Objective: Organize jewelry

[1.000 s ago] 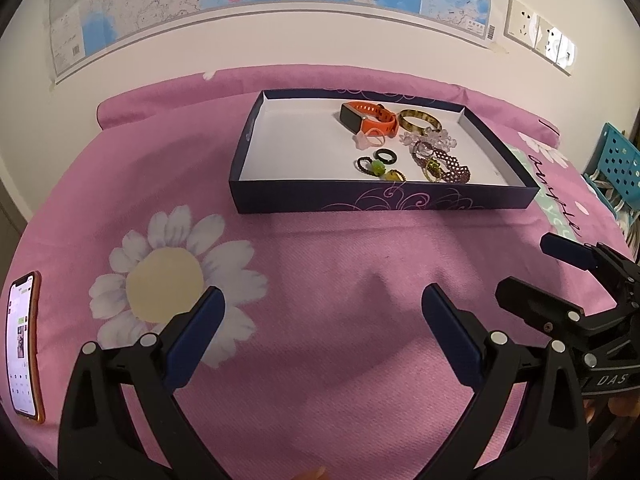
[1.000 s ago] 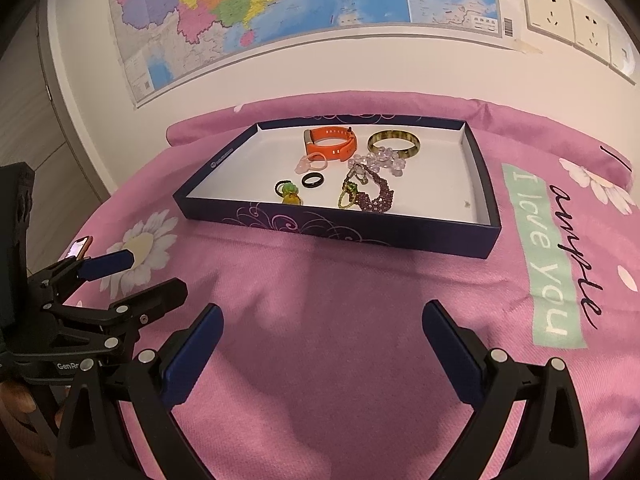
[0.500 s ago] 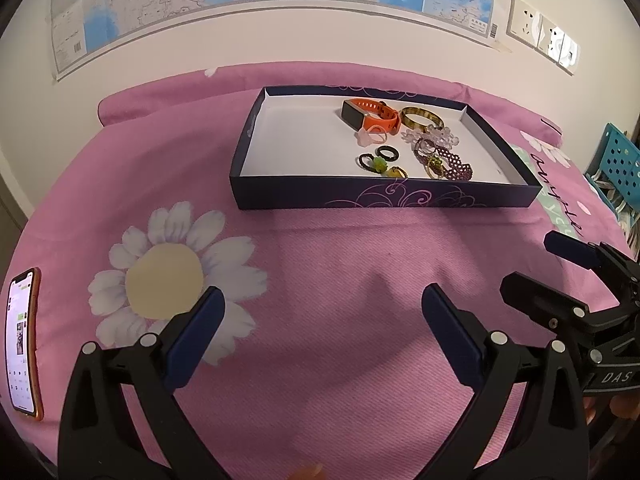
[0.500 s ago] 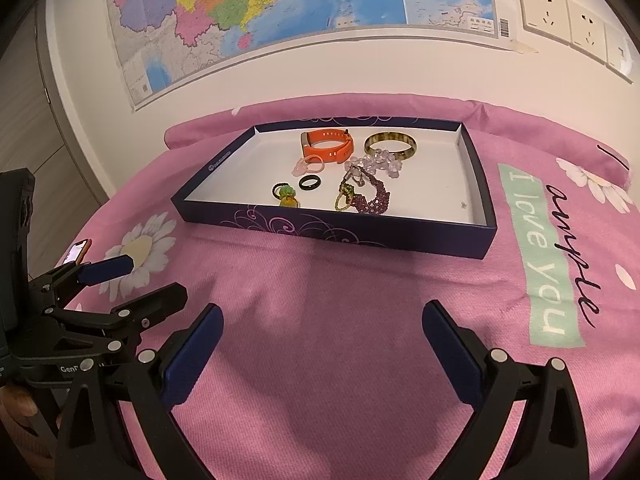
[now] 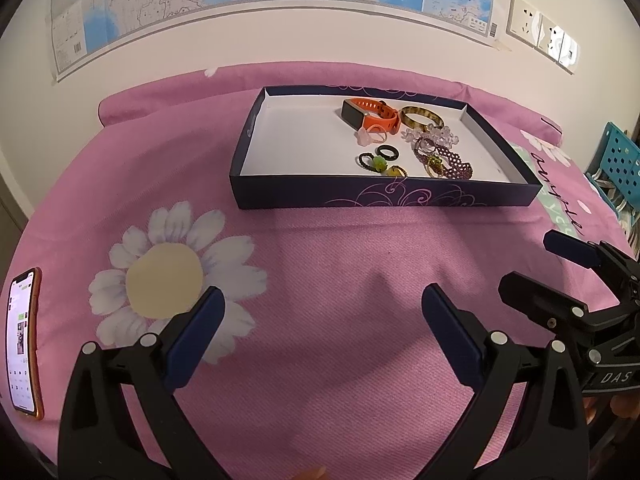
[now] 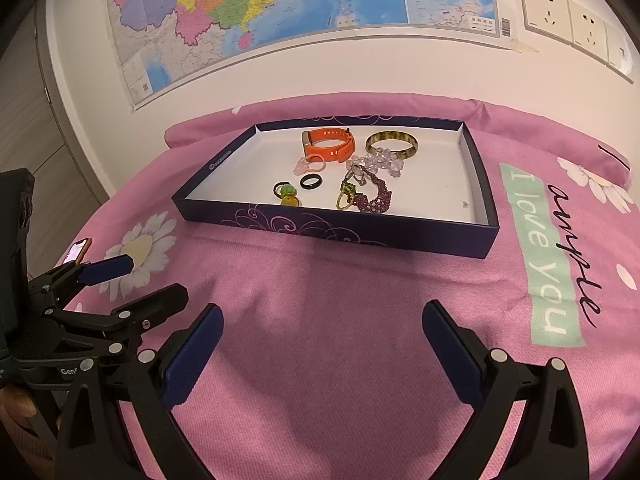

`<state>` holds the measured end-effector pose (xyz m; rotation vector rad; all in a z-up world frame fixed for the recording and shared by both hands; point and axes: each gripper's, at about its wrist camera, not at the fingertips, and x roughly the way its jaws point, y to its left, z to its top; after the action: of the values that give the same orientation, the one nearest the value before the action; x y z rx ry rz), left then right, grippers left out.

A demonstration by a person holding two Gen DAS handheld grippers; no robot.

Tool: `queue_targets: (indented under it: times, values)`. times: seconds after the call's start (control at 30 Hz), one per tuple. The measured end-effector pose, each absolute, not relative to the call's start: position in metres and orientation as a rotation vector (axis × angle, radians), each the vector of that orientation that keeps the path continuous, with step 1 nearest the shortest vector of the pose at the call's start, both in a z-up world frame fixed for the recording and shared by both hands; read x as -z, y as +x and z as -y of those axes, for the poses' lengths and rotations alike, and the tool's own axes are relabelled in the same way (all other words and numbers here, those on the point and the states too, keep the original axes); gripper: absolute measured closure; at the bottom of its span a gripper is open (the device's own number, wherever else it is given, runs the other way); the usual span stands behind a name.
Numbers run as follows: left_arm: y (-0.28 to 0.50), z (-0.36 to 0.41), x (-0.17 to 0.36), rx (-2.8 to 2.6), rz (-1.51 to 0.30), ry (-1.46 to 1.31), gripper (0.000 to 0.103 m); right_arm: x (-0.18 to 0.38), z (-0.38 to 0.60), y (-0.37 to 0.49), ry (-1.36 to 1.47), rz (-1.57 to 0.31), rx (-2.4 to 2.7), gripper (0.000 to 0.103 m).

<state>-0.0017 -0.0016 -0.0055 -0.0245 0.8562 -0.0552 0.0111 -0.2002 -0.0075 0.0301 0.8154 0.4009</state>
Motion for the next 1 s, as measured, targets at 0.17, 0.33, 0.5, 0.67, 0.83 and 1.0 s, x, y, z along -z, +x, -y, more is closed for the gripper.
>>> queue_targets:
  times: [0.17,0.33,0.5,0.67,0.83,1.0]
  values:
    - [-0.0026,0.0021,0.0052,0.052,-0.853,-0.023,0.006,0.0077,0.2005,0.0112,0.035,-0.817,-0.400,0.007]
    - [-0.0029,0.0025,0.0051,0.052,-0.852,-0.020,0.006,0.0078,0.1989,0.0114,0.034,-0.819,-0.401,0.007]
    - [-0.0031,0.0023,0.0046,0.051,-0.850,-0.020,0.006,0.0081,0.1986,0.0117,0.035,-0.820,-0.403,0.007]
    - [-0.0023,0.0022,0.0045,0.050,-0.849,-0.020,0.006,0.0083,0.1986,0.0118,0.035,-0.821,-0.403,0.007]
    - [-0.0022,0.0027,0.0043,0.049,-0.848,-0.019,0.006,0.0083,0.1980,0.0121,0.033,-0.822,-0.403,0.007]
    - [-0.0021,0.0024,0.0044,0.049,-0.848,-0.018,0.006,0.0085,0.1981,0.0125,0.034,-0.823,-0.404,0.007]
